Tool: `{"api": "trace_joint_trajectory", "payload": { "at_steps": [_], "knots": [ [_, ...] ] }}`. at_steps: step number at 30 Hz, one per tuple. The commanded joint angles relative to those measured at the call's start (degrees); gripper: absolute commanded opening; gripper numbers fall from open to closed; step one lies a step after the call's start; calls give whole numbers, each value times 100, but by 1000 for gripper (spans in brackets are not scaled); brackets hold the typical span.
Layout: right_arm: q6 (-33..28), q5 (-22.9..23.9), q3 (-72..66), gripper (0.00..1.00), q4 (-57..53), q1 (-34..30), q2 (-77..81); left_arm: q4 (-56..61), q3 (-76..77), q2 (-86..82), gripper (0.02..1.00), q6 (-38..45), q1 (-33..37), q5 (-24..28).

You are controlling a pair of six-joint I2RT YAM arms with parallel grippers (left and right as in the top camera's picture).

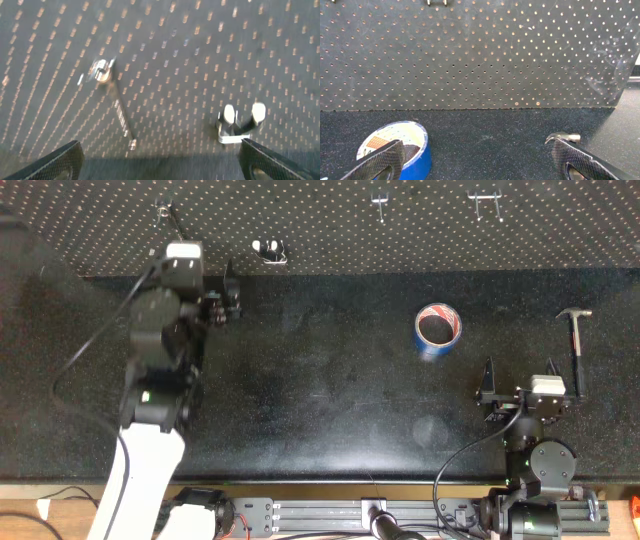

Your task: Place Tools Onto Pegboard

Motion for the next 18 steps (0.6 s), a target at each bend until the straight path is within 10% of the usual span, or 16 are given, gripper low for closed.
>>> {"api": "trace_joint_trajectory", "payload": {
  "at_steps": [1, 8, 18],
  "knots": [
    [85, 31, -26, 963, -28, 33, -42, 896, -2374, -2245, 996, 20, 726, 1032],
    [85, 31, -26, 961, -26, 33, -42, 1762, -4350, -4863, 996, 7, 1134, 1366],
    [85, 31, -26, 961, -28, 33, -42, -323, -4347, -5984, 996, 26, 619, 1102]
  ]
}}
